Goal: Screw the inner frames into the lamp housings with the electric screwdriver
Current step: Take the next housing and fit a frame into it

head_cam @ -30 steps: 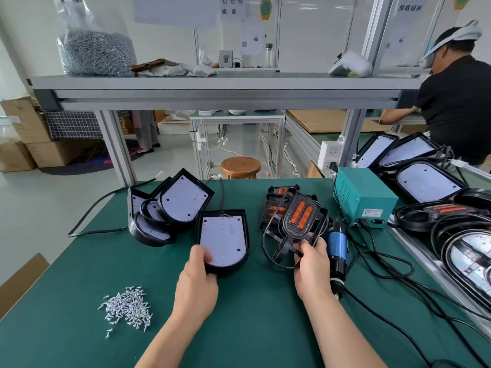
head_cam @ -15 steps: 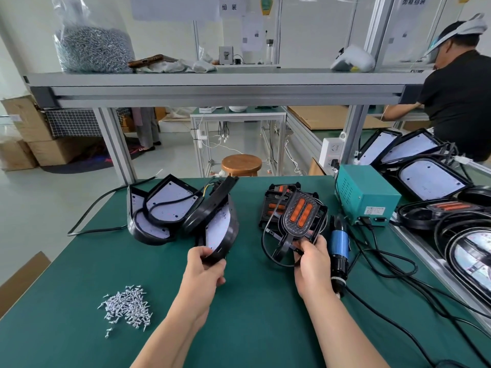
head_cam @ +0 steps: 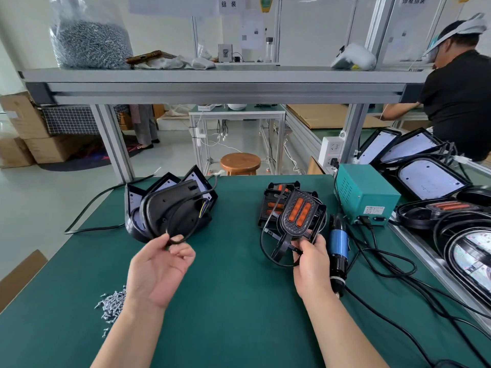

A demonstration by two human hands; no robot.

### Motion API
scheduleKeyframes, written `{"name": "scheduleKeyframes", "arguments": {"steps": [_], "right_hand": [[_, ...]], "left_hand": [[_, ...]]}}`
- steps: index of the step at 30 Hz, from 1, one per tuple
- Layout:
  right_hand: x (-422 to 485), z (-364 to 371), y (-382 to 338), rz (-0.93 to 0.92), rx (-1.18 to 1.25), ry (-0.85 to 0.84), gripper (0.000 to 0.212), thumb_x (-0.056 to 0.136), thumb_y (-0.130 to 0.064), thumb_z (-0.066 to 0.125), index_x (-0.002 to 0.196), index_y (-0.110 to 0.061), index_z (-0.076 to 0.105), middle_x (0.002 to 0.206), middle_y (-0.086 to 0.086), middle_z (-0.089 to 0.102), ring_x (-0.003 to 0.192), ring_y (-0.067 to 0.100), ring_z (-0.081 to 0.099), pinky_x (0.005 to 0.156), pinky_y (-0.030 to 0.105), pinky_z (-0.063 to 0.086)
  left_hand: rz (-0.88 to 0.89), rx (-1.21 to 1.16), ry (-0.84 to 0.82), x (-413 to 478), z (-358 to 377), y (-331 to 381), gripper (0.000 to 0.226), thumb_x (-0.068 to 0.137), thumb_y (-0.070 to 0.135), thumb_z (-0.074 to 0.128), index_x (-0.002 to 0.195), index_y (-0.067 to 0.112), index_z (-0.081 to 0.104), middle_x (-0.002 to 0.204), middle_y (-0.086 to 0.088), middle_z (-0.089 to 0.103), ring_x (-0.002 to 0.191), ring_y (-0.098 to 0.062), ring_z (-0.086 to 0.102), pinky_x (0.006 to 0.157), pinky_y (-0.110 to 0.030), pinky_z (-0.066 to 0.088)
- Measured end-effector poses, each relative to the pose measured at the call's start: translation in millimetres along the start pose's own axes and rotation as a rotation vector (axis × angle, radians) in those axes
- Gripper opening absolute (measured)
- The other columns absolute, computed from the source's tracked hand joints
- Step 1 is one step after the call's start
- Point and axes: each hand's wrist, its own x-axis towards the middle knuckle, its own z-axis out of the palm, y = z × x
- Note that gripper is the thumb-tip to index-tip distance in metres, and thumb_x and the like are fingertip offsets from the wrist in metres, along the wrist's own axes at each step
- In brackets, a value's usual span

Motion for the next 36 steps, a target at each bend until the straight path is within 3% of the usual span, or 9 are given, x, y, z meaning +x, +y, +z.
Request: {"name": "scheduleKeyframes", "arguments": {"steps": [4,12,17,21,23,28,30,33,36], "right_hand": [[-1,-1,-1,0.002,-0.009,0.002,0.032,0.101,0.007,0.041,0.108,-0.017,0.06,0.099,-0.003,0.069,0.09,0.013,0.062,0.1,0.035,0.048],[-5,1,-6,0.02,-0.003,0.02,0.032,0.101,0.004,0.043,0.106,-0.022,0.061,0.099,-0.006,0.07,0.087,0.01,0.063,0.082,0.025,0.046],[-3,-3,-10,0.019,0.065,0.011,0.032,0.102,0.006,0.039,0.108,-0.017,0.06,0.099,-0.001,0.069,0.084,0.014,0.065,0.081,0.031,0.053],[-3,-8,-19,0.033,0.157,0.01,0.031,0.102,0.006,0.038,0.102,-0.014,0.063,0.085,-0.001,0.07,0.065,0.01,0.066,0.052,0.021,0.052],[-5,-9,-22,0.077,0.207,-0.02,0.031,0.102,0.006,0.039,0.094,-0.013,0.063,0.073,-0.002,0.069,0.055,0.007,0.063,0.044,0.019,0.047],[-16,-4,-20,0.144,0.182,-0.187,0.029,0.103,-0.001,0.043,0.084,-0.013,0.062,0.067,0.0,0.065,0.054,0.008,0.063,0.046,0.02,0.051],[-20,-1,-19,0.108,0.059,-0.245,0.028,0.105,-0.003,0.044,0.101,-0.015,0.069,0.077,0.0,0.074,0.061,0.011,0.07,0.048,0.023,0.055],[-26,1,-13,0.009,-0.175,-0.322,0.039,0.105,-0.006,0.045,0.126,-0.033,0.063,0.108,-0.006,0.077,0.092,0.012,0.074,0.07,0.031,0.062],[-28,-1,-8,-0.108,-0.354,-0.318,0.043,0.102,-0.001,0.049,0.129,-0.031,0.063,0.12,-0.014,0.073,0.111,-0.002,0.066,0.084,0.013,0.053]], "left_hand": [[-0.025,0.12,0.038,7,7,-4,0.018,0.089,0.015,0.064,0.086,0.016,0.046,0.074,0.0,0.045,0.055,-0.008,0.036,0.055,-0.021,0.041],[-0.024,0.578,-0.124,-16,5,-25,0.022,0.083,0.007,0.068,0.099,0.014,0.054,0.078,-0.001,0.05,0.062,-0.012,0.038,0.054,-0.023,0.041],[0.155,1.296,-0.135,-36,2,-36,0.03,0.087,0.008,0.077,0.098,0.018,0.051,0.069,0.011,0.055,0.063,-0.01,0.045,0.062,-0.019,0.04],[0.374,1.752,-0.139,-55,-4,-48,0.037,0.087,0.017,0.073,0.095,0.033,0.041,0.065,0.015,0.055,0.06,-0.008,0.043,0.061,-0.019,0.04],[0.453,1.937,-0.195,-63,-6,-56,0.039,0.088,0.023,0.07,0.096,0.037,0.035,0.075,0.016,0.054,0.072,-0.007,0.049,0.069,-0.02,0.043],[0.442,2.201,-0.361,-76,-2,-77,0.052,0.09,0.036,0.054,0.135,0.035,0.029,0.106,0.017,0.052,0.107,-0.01,0.05,0.094,-0.021,0.035],[0.44,2.225,-0.382,-79,-1,-84,0.071,0.084,0.047,0.055,0.148,0.03,0.027,0.084,0.019,0.043,0.093,-0.01,0.049,0.089,-0.02,0.034],[0.594,2.184,-0.383,-85,1,-86,0.083,0.067,0.052,0.069,0.139,0.012,0.056,0.06,0.019,0.024,0.061,-0.012,0.052,0.065,-0.026,0.046],[0.635,2.141,-0.337,-88,-1,-85,0.084,0.06,0.038,0.078,0.135,0.006,0.06,0.059,0.017,0.035,0.059,-0.013,0.051,0.065,-0.029,0.049]]}}
